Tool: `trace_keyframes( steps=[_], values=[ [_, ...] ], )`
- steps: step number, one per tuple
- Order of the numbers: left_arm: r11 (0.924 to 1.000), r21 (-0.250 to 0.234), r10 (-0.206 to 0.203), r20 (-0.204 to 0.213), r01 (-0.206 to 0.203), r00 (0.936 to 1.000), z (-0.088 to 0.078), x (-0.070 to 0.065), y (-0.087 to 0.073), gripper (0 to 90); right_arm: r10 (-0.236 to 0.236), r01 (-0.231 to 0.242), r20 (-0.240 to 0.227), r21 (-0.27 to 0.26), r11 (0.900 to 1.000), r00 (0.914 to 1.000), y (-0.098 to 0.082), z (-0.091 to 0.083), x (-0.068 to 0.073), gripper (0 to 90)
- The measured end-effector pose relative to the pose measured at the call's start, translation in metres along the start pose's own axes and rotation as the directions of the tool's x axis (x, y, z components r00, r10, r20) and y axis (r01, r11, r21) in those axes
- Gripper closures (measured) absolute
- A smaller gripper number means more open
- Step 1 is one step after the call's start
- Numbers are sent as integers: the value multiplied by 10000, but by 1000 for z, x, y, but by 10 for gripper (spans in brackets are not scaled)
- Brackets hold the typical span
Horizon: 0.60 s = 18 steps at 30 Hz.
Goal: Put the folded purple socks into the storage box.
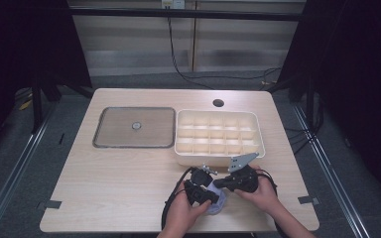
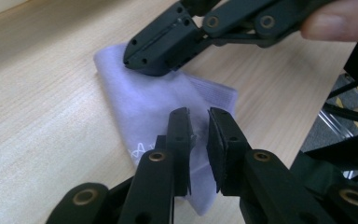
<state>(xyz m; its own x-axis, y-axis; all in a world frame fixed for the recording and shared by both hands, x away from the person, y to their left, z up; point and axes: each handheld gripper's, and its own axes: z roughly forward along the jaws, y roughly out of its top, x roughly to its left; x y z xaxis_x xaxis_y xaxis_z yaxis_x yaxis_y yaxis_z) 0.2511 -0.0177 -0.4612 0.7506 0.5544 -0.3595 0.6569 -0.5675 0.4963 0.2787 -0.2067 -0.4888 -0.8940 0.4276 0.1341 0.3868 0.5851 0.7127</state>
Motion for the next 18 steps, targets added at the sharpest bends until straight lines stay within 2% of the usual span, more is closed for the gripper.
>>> trace_keyframes(
  steps=[5,7,11,18],
  values=[
    [9998,167,-69,27,68,10000,5,1,-6,778,1,-1,5,0,10000,10000,0,0,0,900],
    [10000,68,-33,112,32,9999,6,3,-9,778,42,-42,10,20,10000,10000,0,0,1,900],
    [9999,98,76,-144,-75,9999,6,-1,-9,784,9,-9,-37,-16,10000,10000,0,1,0,900],
    [10000,-51,23,37,-23,10000,0,-4,-10,785,-11,11,-10,-62,10000,10000,-1,0,0,900]
  ],
)
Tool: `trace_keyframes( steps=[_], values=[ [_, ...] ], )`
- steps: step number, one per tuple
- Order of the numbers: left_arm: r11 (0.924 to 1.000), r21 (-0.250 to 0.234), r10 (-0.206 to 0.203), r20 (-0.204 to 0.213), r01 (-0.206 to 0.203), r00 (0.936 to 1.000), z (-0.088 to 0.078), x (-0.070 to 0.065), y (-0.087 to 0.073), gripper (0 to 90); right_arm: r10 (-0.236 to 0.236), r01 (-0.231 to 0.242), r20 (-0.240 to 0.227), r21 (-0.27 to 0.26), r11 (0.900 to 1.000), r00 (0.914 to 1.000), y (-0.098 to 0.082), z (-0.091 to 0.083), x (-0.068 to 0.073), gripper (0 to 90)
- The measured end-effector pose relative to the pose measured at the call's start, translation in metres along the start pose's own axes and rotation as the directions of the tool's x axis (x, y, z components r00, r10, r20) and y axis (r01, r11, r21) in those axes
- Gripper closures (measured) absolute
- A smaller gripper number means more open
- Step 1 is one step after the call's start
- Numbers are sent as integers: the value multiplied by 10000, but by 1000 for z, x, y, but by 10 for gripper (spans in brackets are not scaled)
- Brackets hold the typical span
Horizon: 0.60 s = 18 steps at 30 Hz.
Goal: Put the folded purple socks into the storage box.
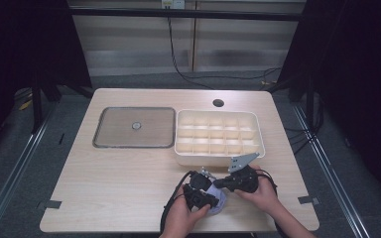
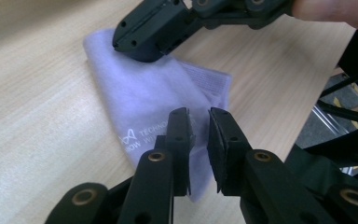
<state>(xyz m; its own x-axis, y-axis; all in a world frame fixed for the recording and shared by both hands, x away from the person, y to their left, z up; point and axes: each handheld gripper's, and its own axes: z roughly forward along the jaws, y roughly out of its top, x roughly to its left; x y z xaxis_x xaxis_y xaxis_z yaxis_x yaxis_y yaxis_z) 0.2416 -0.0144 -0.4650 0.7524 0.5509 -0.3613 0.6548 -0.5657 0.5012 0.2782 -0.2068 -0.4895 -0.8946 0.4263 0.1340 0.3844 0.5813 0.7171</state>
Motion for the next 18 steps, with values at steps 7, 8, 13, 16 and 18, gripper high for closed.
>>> trace_keyframes(
  steps=[7,8,13,16,18],
  values=[
    [9998,184,106,-82,-104,9999,7,1,-1,835,-37,36,34,29,10000,10000,1,0,0,900],
    [9998,155,157,-101,-155,9998,7,1,-2,839,-35,35,35,22,10000,10000,0,0,0,900],
    [9997,104,237,-298,-234,9993,9,-1,-1,850,-12,12,102,13,10000,9999,0,0,2,900],
    [9998,88,166,-215,-164,9996,10,1,0,849,-19,18,168,15,10000,9999,1,0,2,900],
    [9999,80,152,-194,-151,9997,10,1,1,849,0,0,237,-10,10000,9997,1,-1,3,900]
  ],
)
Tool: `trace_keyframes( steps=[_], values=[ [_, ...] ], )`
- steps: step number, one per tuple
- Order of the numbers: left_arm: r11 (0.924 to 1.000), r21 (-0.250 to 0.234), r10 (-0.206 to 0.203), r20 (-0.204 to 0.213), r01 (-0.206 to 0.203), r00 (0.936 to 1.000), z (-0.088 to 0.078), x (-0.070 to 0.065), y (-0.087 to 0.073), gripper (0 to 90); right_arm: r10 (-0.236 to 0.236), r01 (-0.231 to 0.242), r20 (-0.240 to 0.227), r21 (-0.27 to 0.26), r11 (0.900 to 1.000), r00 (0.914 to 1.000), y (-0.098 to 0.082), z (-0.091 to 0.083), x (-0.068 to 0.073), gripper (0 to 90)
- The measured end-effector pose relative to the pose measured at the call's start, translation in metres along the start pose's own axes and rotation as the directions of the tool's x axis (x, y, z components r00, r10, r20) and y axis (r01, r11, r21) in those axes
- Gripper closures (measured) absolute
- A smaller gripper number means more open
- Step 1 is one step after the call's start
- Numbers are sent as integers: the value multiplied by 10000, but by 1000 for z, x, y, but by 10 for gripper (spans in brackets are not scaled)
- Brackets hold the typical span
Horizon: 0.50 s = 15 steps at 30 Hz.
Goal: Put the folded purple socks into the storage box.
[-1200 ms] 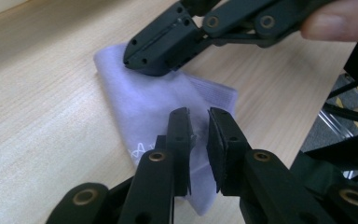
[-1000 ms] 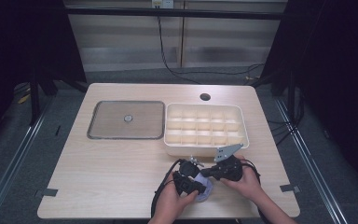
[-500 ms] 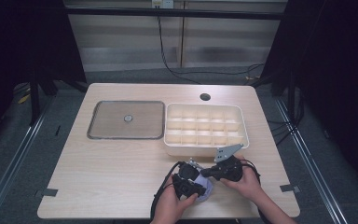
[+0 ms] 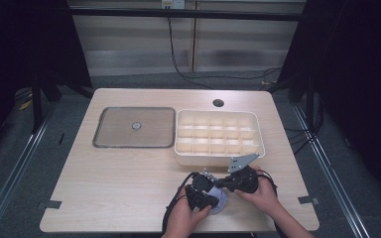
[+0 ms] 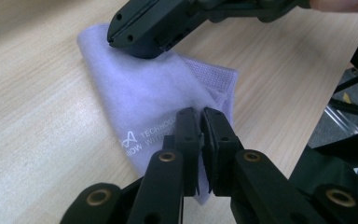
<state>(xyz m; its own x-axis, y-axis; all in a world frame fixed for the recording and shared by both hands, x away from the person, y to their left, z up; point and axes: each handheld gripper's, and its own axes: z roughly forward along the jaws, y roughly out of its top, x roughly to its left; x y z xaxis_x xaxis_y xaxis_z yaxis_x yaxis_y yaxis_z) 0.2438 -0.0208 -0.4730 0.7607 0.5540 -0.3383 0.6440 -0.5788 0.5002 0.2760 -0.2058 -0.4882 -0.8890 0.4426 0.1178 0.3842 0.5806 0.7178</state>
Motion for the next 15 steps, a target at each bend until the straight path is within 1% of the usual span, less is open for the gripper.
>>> trace_keyframes(
  steps=[1,4,5,7,9,10,12,14,15],
  values=[
    [10000,23,6,-28,-6,10000,0,0,0,849,-79,79,52,-31,10000,10000,0,0,0,900],
    [10000,60,-57,9,57,10000,0,0,1,849,-44,45,98,-99,9999,9999,0,-2,1,900],
    [10000,6,-85,62,85,9999,0,1,1,848,-19,20,63,-105,9999,10000,0,-3,1,900],
    [10000,10,-10,53,10,10000,0,1,2,847,63,-61,90,-184,9998,9999,-1,-6,1,893],
    [9999,-83,-61,24,61,10000,2,0,2,841,116,-113,116,-274,9996,9999,-2,-10,1,886],
    [10000,-76,-24,44,24,10000,2,0,3,835,179,-172,204,-319,9993,9996,-2,-13,2,885],
    [9998,-129,-161,185,163,9997,3,-1,4,818,327,-317,238,-426,9986,9992,-3,-18,1,877],
    [9999,-108,-87,224,89,9997,3,-1,6,800,468,-451,321,-520,9976,9984,-4,-24,1,868],
    [9999,-86,-67,218,69,9997,3,-1,7,792,582,-567,290,-521,9970,9979,-5,-27,2,861]
  ],
)
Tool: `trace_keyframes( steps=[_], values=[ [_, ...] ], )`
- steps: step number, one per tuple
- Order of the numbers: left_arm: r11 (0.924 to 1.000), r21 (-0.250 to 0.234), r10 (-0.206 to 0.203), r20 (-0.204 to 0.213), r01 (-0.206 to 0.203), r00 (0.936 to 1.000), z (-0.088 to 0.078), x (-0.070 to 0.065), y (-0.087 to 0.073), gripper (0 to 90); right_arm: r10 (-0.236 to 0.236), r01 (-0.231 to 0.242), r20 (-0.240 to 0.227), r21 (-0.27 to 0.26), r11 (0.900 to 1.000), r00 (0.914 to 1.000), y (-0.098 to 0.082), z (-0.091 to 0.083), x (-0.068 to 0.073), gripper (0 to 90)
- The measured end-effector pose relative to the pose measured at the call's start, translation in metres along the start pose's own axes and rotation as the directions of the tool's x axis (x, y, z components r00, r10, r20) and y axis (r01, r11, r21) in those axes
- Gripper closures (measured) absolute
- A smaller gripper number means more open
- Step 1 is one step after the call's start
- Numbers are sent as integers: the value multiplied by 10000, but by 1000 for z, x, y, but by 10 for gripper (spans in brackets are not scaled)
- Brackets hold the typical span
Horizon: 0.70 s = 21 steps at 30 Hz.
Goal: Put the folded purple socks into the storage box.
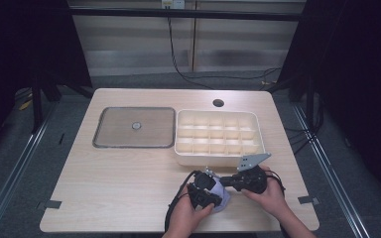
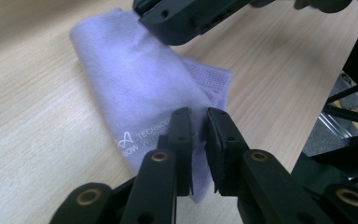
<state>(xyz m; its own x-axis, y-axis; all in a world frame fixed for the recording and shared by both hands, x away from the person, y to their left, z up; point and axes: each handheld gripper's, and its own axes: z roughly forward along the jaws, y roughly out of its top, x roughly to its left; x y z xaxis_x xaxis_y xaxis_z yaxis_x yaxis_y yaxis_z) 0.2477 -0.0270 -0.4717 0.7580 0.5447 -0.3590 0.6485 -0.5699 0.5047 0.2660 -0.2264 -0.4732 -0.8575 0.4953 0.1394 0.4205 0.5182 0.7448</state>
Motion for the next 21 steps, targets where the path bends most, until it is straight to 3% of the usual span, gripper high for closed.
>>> trace_keyframes(
  steps=[4,5,9,17,21],
  values=[
    [9999,-89,71,-9,-71,10000,-2,-2,2,740,233,-233,123,-29,9997,9997,-4,-6,-2,833],
    [9997,-32,247,-8,-247,9997,-5,-1,3,725,239,-238,171,-52,9997,9996,-4,-6,-2,826],
    [9992,-370,133,-59,-135,9999,-15,3,4,685,408,-406,284,-76,9991,9988,-5,-9,-3,787],
    [9968,-789,-166,-389,135,9991,-33,24,3,634,977,-976,434,-52,9952,9943,-9,-13,-6,713],
    [9984,-542,-166,-511,138,9986,-30,33,-1,634,1144,-1143,531,-37,9934,9920,-11,-16,-6,694]
  ],
)
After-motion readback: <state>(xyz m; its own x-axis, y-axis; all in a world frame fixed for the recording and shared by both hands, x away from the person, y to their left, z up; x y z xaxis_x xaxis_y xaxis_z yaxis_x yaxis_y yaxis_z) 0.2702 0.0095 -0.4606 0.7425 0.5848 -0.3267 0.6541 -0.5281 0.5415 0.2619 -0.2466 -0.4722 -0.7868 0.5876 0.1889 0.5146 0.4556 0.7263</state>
